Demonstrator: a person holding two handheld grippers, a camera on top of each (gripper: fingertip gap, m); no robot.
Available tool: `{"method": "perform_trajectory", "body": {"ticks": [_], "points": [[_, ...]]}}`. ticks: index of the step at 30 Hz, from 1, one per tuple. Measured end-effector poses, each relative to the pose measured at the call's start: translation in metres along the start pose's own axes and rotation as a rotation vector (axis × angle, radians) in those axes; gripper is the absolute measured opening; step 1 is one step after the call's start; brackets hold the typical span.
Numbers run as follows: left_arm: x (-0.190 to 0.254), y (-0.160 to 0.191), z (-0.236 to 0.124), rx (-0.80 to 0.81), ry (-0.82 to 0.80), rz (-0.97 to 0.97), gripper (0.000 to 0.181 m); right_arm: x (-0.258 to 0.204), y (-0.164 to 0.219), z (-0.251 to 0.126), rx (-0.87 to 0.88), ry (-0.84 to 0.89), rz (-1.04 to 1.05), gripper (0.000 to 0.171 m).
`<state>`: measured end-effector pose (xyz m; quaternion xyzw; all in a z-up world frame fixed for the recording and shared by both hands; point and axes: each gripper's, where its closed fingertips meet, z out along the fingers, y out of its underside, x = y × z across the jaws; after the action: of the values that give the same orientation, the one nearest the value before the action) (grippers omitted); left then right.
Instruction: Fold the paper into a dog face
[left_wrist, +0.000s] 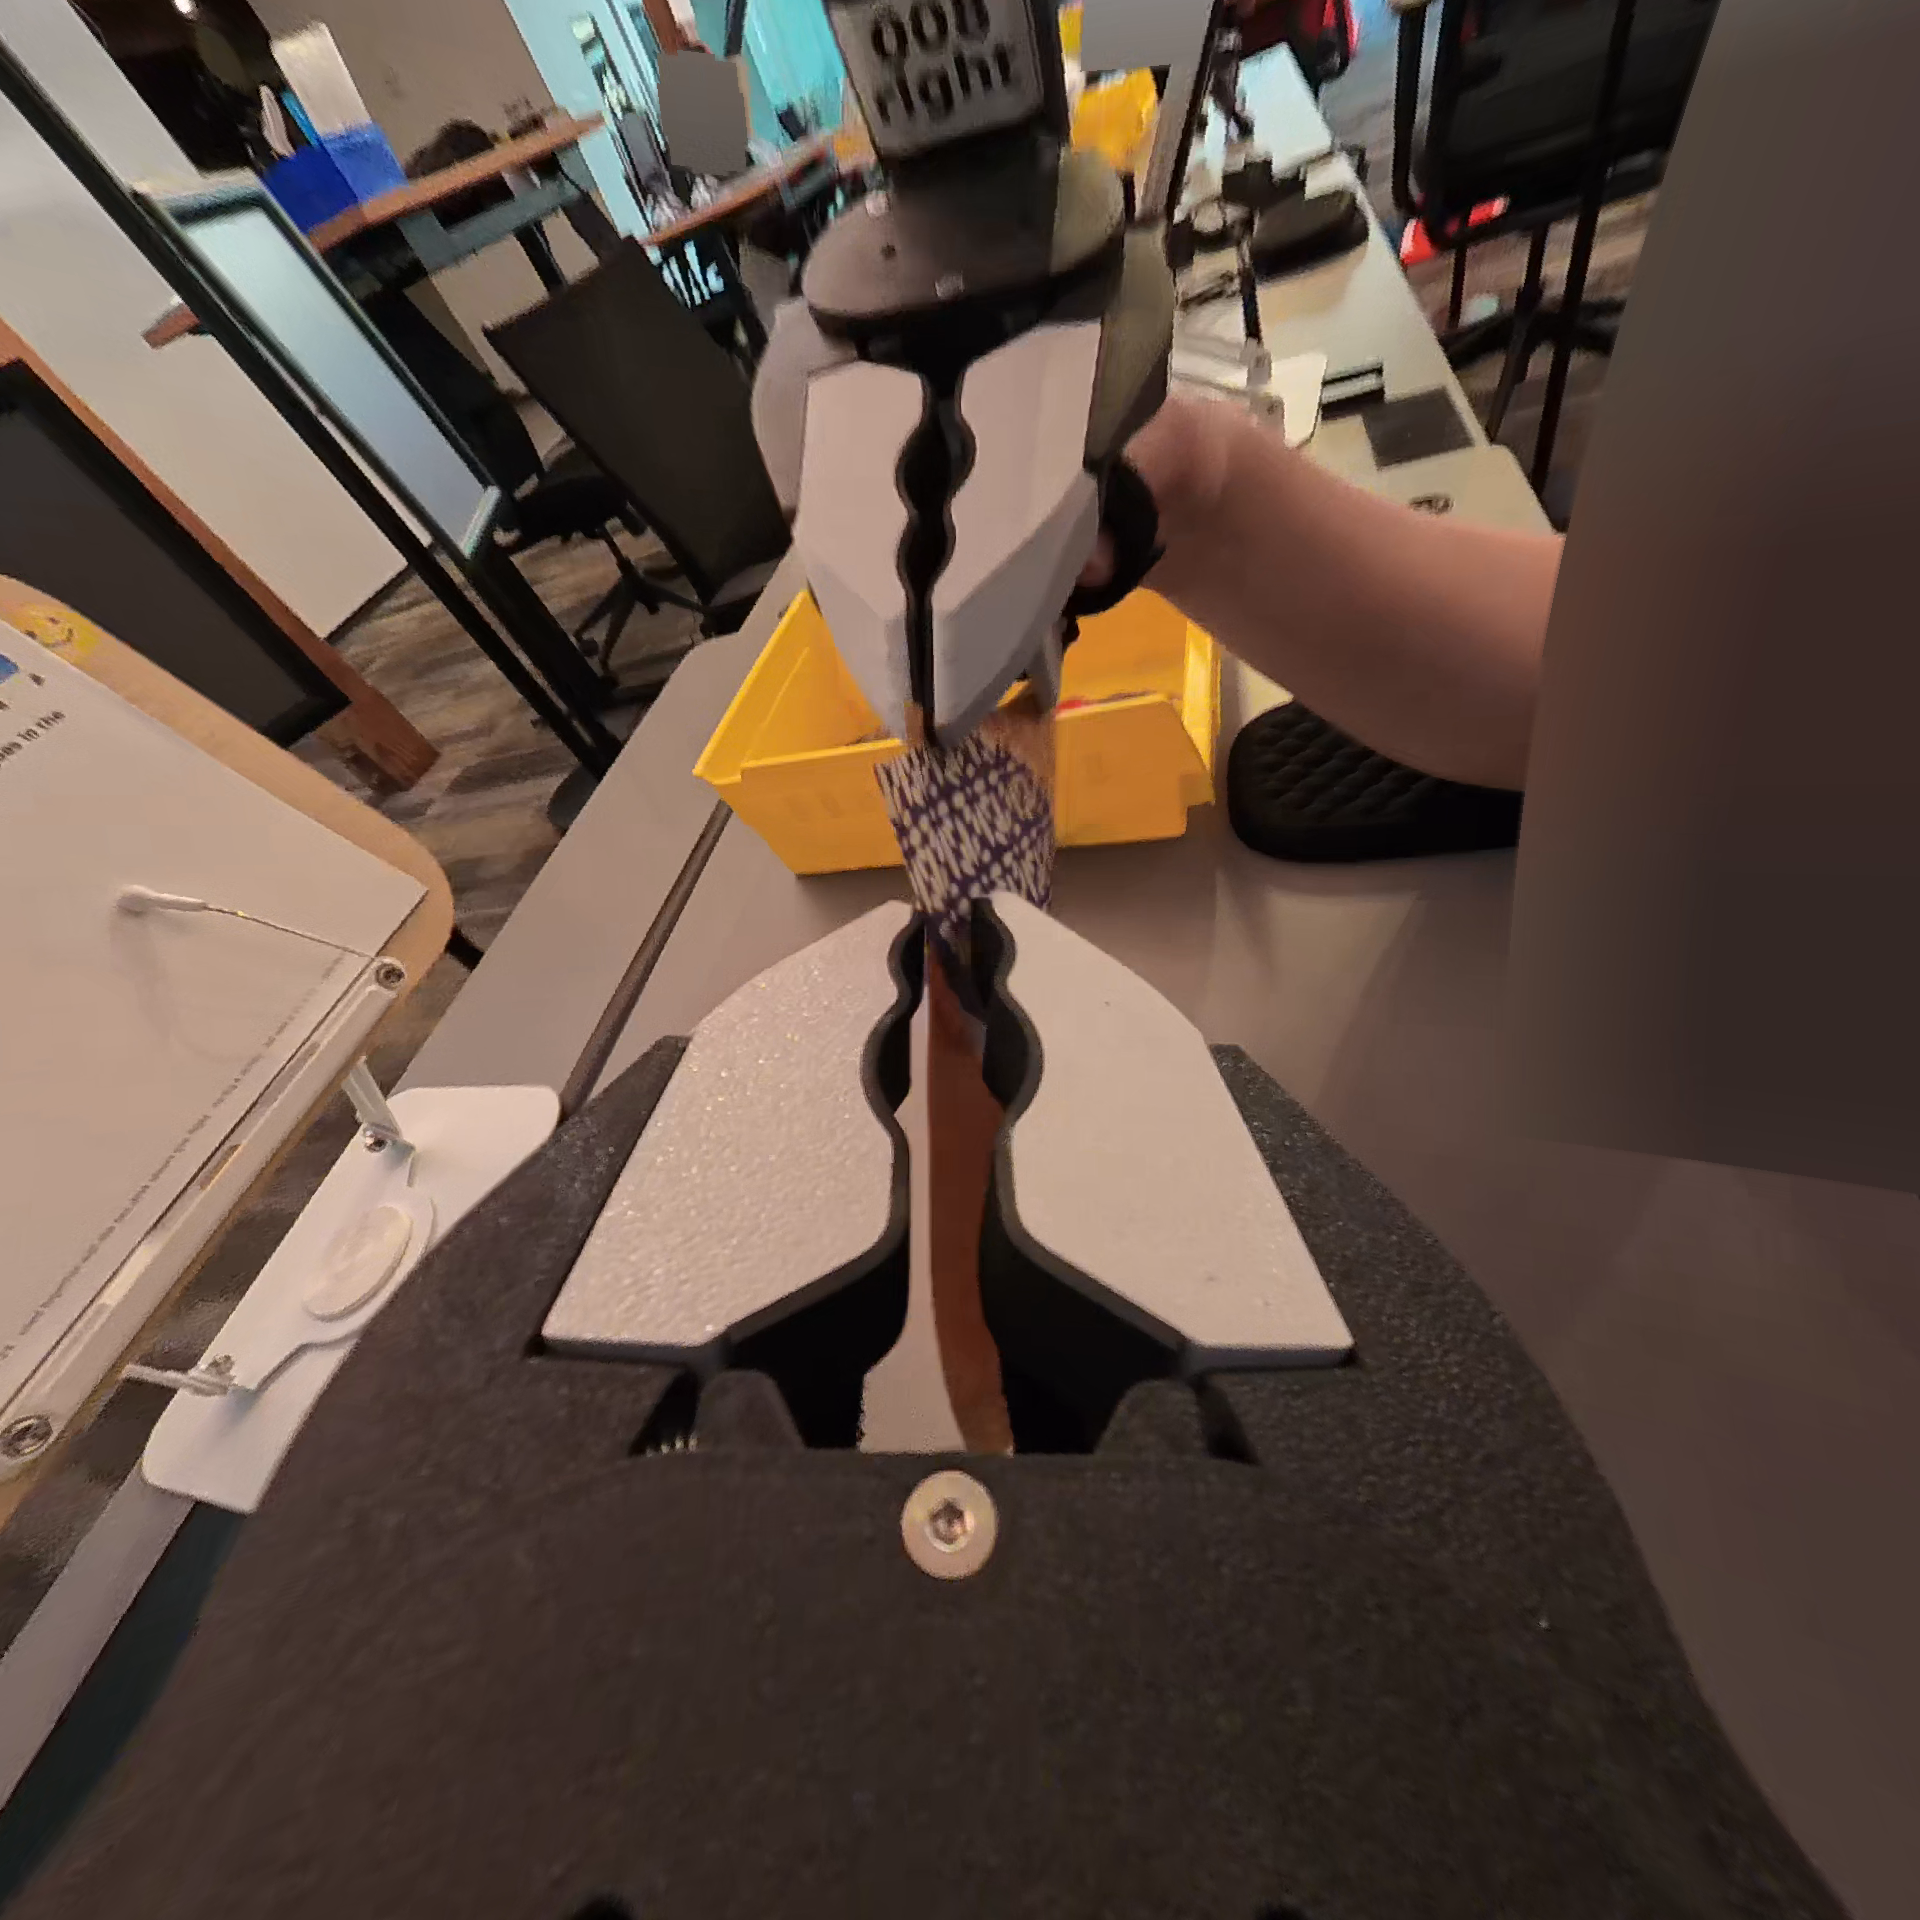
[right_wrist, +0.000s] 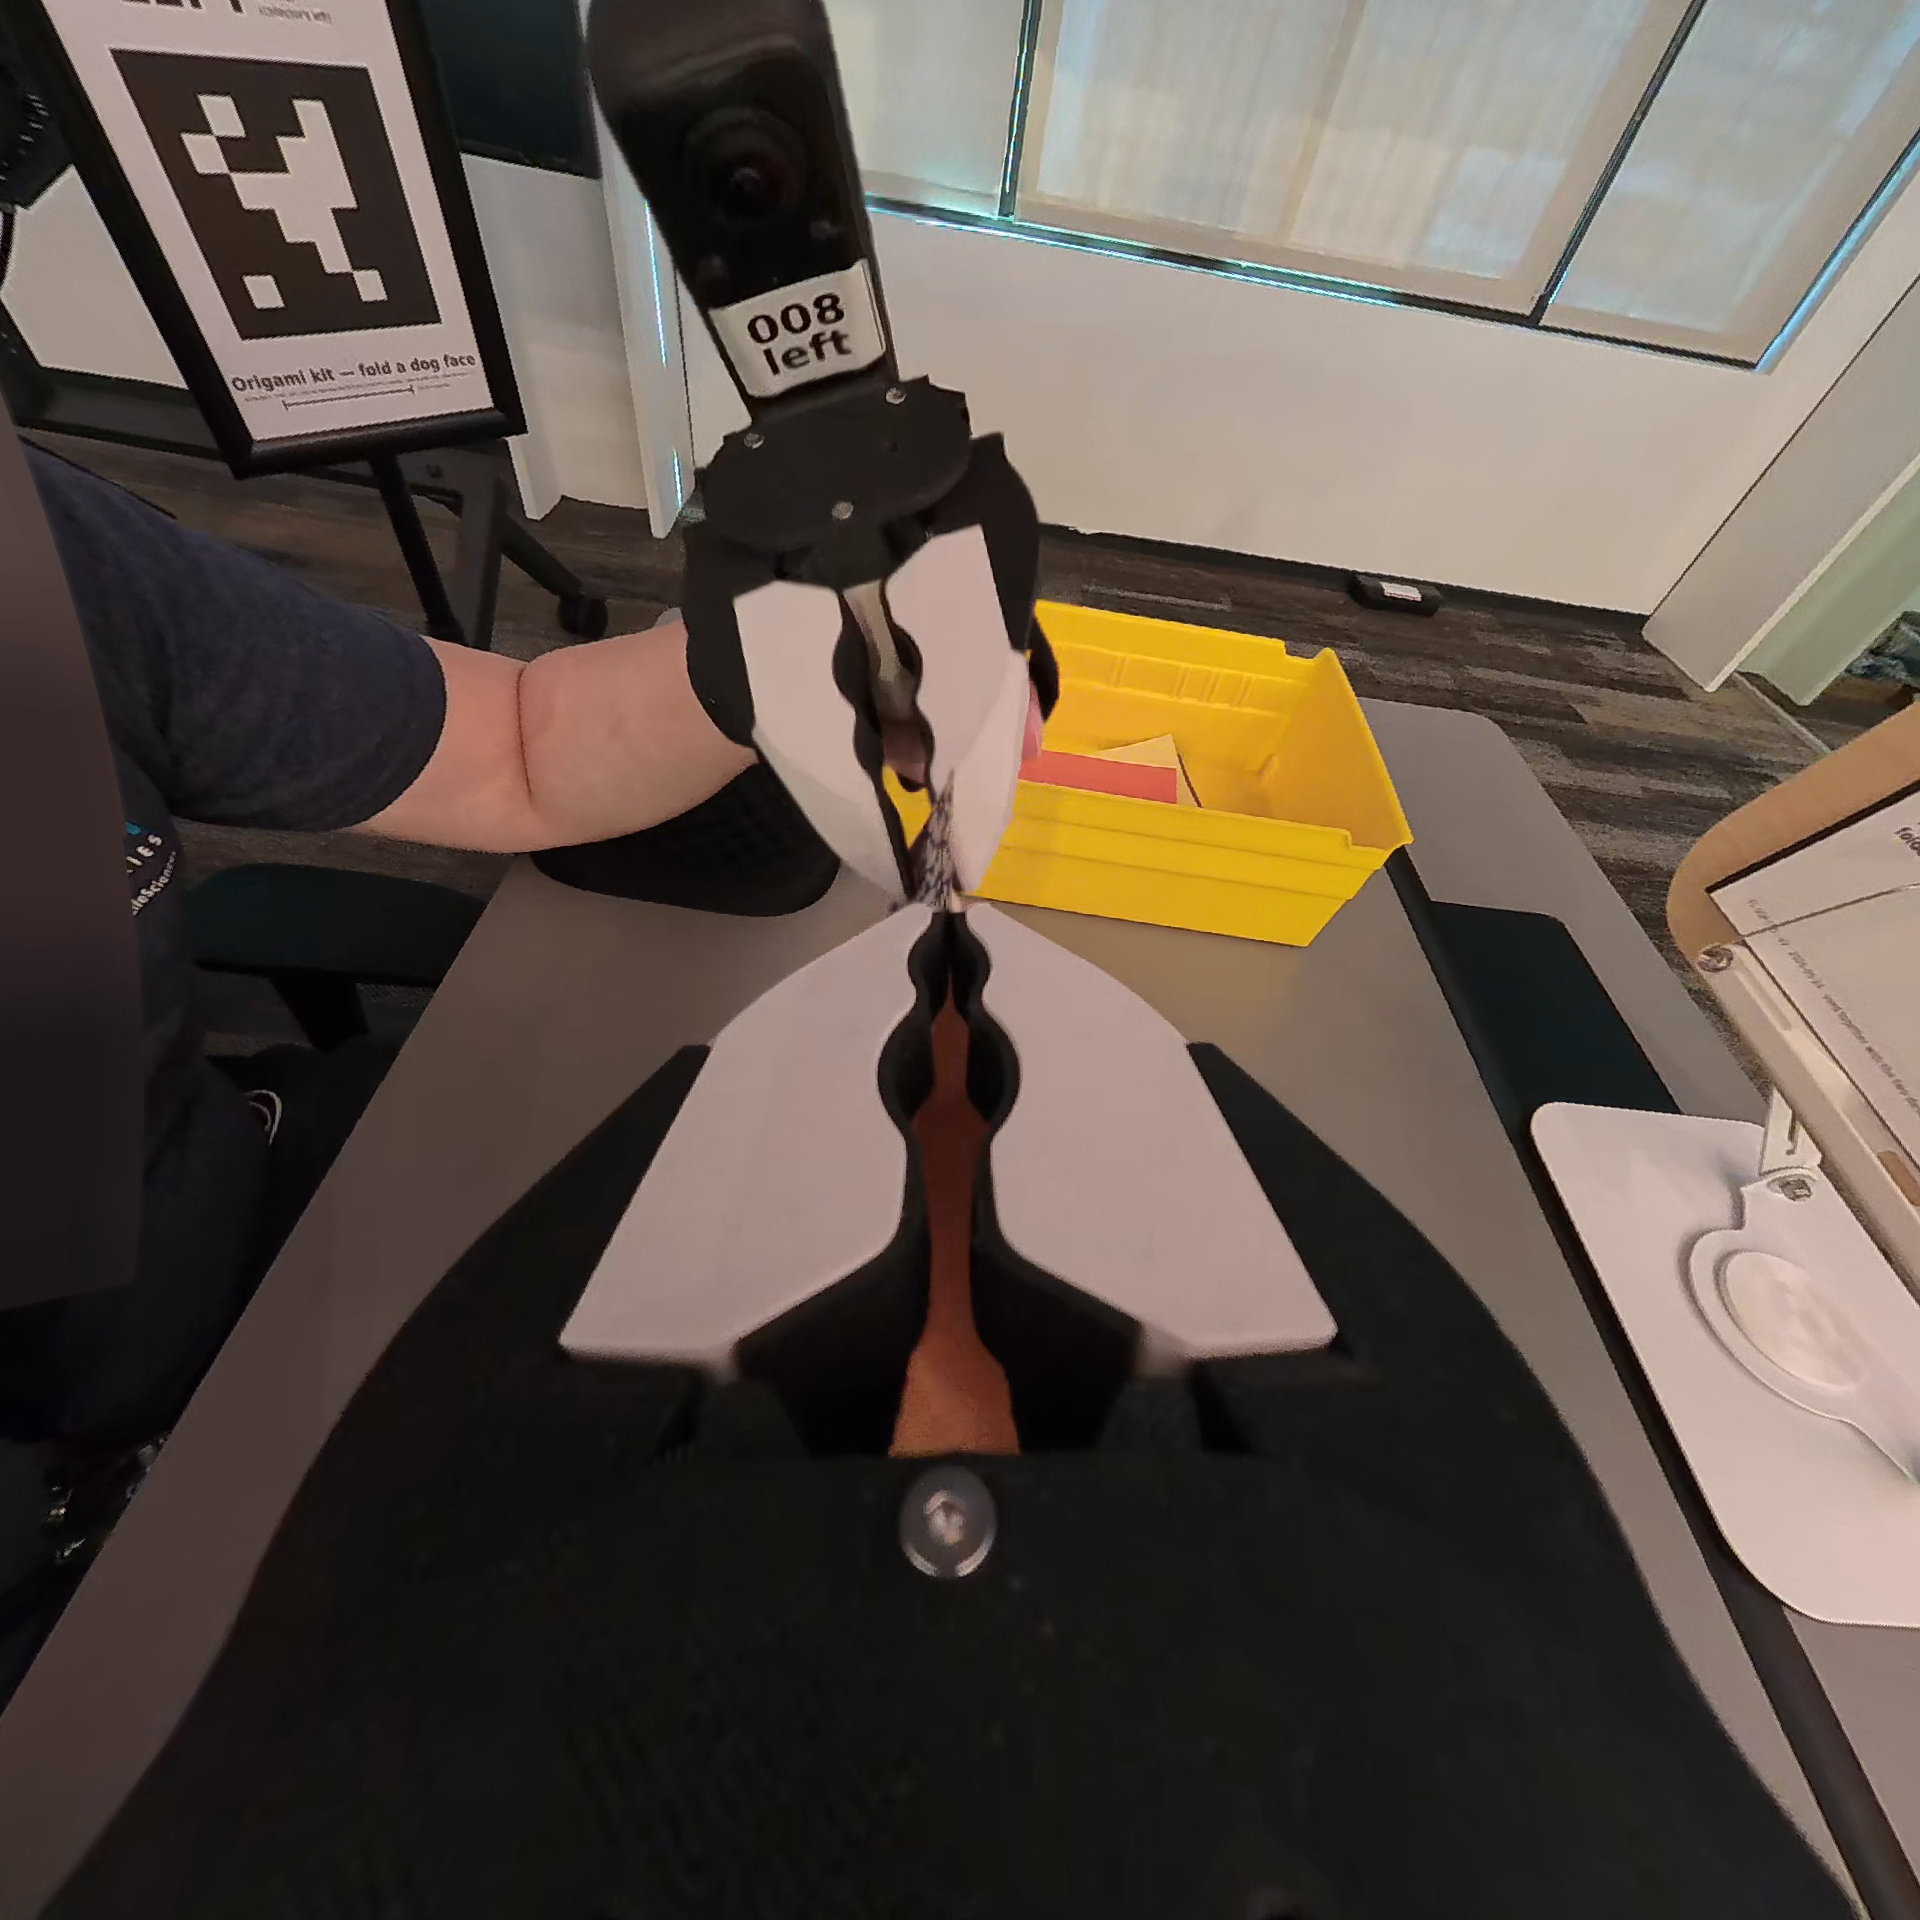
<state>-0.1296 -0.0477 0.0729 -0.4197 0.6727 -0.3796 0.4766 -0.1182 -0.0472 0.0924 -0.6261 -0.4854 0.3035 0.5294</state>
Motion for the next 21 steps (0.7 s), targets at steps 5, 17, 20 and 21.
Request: {"method": "perform_trajectory", "body": {"ticks": [5,17,20,21], "points": [[-0.002,-0.010,-0.008,0.069,0.006,-0.020,0.000,0.000,-0.001,0.001,0.009,-0.001,-0.003,0.001],[-0.010,-0.003,-0.003,0.009,-0.096,0.047,0.000,0.002,-0.002,0.004,0.030,-0.009,0.048,0.001],[-0.010,-0.007,-0.006,0.035,-0.103,0.079,0.000,0.004,-0.004,0.001,0.050,-0.007,0.080,0.000],[-0.007,-0.008,-0.006,0.037,-0.090,0.092,0.000,0.005,-0.004,0.001,0.054,-0.007,0.095,0.000]]}}
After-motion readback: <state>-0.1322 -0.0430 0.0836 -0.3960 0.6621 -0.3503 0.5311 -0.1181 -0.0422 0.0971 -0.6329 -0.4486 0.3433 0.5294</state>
